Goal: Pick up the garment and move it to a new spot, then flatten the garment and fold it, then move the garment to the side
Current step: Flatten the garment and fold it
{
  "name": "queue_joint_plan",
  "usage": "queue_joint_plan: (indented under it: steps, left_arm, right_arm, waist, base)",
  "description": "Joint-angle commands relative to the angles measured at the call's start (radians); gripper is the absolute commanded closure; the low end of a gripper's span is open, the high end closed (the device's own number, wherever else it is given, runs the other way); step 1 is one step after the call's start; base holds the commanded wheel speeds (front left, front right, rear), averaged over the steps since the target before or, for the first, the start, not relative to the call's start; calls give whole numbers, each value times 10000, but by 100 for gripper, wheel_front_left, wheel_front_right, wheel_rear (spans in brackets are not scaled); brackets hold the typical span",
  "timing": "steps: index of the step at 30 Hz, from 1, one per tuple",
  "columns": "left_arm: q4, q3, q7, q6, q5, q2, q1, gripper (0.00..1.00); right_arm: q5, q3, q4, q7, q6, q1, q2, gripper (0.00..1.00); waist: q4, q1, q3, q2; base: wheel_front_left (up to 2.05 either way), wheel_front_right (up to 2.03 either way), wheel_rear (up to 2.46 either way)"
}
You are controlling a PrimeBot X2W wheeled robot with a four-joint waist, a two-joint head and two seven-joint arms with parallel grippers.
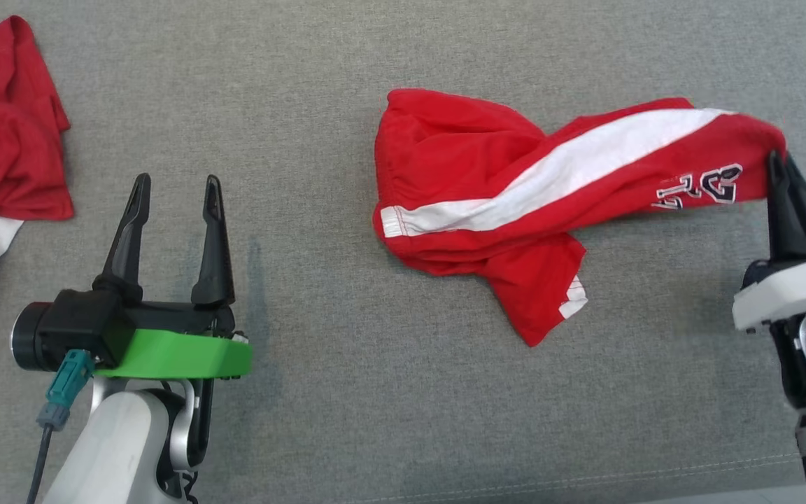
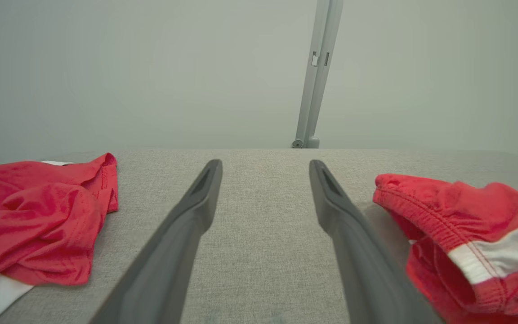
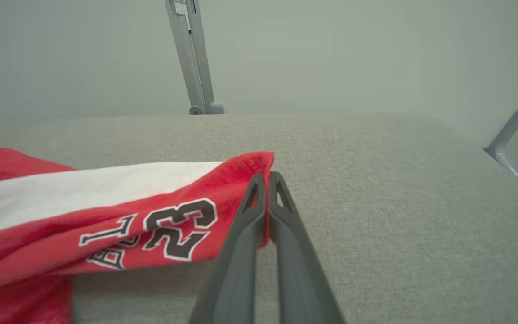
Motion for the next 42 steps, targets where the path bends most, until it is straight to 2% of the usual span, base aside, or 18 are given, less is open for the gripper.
queue_joint_plan:
  steps: [1, 4, 7, 12, 13, 14, 15, 22, 27, 42]
  left_arm:
    - [-17, 3, 19, 22, 74, 101, 12, 0]
    - [-52, -24, 92, 29, 73, 147, -36, 0]
    - [-73, -61, 179, 33, 98, 203, -78, 0]
    - [-153, -90, 299, 78, 140, 310, -142, 0]
    - [-178, -87, 318, 86, 148, 327, -138, 0]
    - [-212, -84, 341, 103, 149, 350, -117, 0]
    - [-244, -74, 357, 125, 155, 376, -85, 0]
    - [-338, 15, 358, 282, 56, 435, 211, 0]
    - [-333, 65, 317, 330, -33, 459, 385, 0]
    - [-246, -140, 313, 453, -172, 350, 966, 0]
  right_arm:
    - [5, -131, 151, -17, -10, 272, 182, 100]
    - [165, -321, 843, -229, -10, 708, 590, 100]
    - [381, -96, 1767, -527, -10, 831, 914, 100]
    - [618, 316, 3289, -1027, -10, 625, 1125, 100]
    - [668, 365, 3451, -1190, -10, 553, 1158, 73]
    - [700, 402, 3564, -1328, -10, 486, 1163, 28]
    - [704, 406, 3636, -1454, -10, 421, 1137, 0]
    - [432, 42, 3310, -1898, -10, 359, 901, 0]
    - [107, -171, 2522, -1943, -10, 414, 781, 0]
    - [-505, 633, -517, -1096, -10, 830, 1218, 0]
  waist:
    - [-117, 0, 76, -1]
    - [-200, 0, 138, -1]
    - [-245, 0, 166, -1]
    - [-309, 0, 148, -1]
    - [-334, 0, 130, -1]
    - [-362, 0, 102, -1]
    - [-392, 0, 74, -1]
    - [-556, 0, -309, -1]
    - [-618, 0, -610, -1]
    - [-523, 0, -1512, -1]
  base:
    - [0, 0, 0]
    - [0, 0, 0]
    - [0, 0, 0]
    - [0, 0, 0]
    - [0, 0, 0]
    - [0, 0, 0]
    - [0, 0, 0]
    - [0, 0, 0]
    - [0, 0, 0]
    - [0, 0, 0]
